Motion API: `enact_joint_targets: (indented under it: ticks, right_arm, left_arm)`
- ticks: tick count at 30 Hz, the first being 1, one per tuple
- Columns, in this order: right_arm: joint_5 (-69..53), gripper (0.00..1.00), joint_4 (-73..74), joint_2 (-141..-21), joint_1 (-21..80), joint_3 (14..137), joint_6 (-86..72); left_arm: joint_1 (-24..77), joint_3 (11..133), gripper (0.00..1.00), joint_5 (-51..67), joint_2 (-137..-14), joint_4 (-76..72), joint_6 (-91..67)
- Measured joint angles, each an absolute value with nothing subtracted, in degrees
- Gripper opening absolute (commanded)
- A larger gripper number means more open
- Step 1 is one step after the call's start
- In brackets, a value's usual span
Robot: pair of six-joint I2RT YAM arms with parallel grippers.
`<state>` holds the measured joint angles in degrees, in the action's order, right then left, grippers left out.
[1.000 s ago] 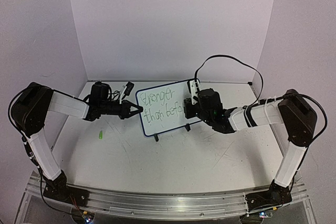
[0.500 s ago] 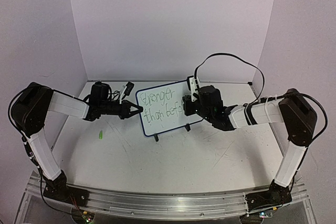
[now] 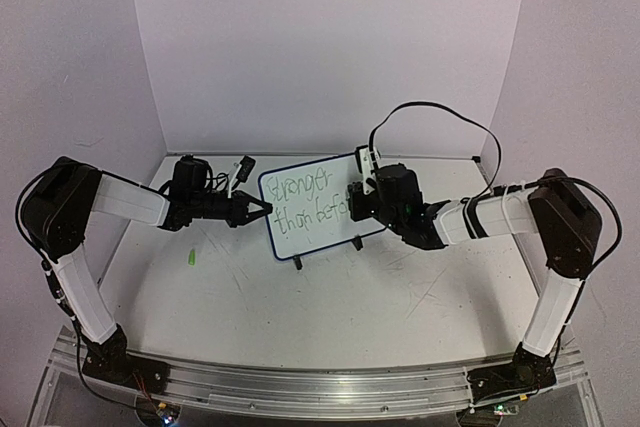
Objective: Write a sentence on the whiteboard
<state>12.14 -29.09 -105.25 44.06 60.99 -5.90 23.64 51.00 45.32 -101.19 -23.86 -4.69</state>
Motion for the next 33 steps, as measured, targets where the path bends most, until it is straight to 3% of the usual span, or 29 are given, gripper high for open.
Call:
enact_joint_targets:
  ticks: [33]
  right_arm:
    - [12.95,0.00,-28.54,-105.99,44.77,58.46,-8.75]
  left_arm:
    - [23.64,51.03,0.00,45.30,-101.19,-23.76,-4.75]
